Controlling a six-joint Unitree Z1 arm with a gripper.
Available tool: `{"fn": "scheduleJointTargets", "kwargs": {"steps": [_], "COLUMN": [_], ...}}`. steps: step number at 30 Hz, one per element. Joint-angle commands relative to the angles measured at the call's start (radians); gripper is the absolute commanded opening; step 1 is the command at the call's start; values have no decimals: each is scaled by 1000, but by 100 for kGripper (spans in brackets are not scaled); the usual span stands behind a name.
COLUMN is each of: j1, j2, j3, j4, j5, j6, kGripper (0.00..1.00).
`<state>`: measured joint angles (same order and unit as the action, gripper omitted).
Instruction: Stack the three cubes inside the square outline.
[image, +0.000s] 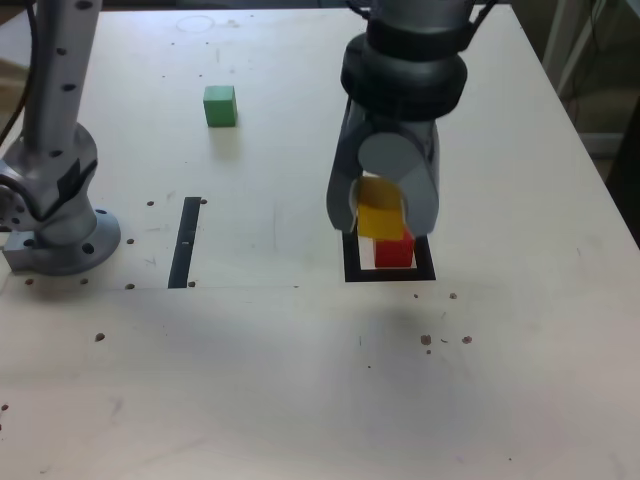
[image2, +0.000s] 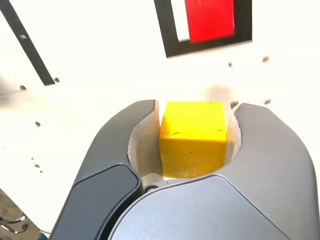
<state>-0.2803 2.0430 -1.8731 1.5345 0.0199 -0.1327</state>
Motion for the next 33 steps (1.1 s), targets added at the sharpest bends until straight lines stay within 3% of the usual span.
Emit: {"fn": "scheduleJointTargets", "kwargs": {"steps": [1, 11, 33], "j1": [22, 70, 169], "j2": [-6, 8, 50], "j3": [18, 78, 161], "j4": [3, -53, -170], "j5": [7, -9, -36], "j6": [6, -29, 42], "kGripper": [12, 12, 13]}}
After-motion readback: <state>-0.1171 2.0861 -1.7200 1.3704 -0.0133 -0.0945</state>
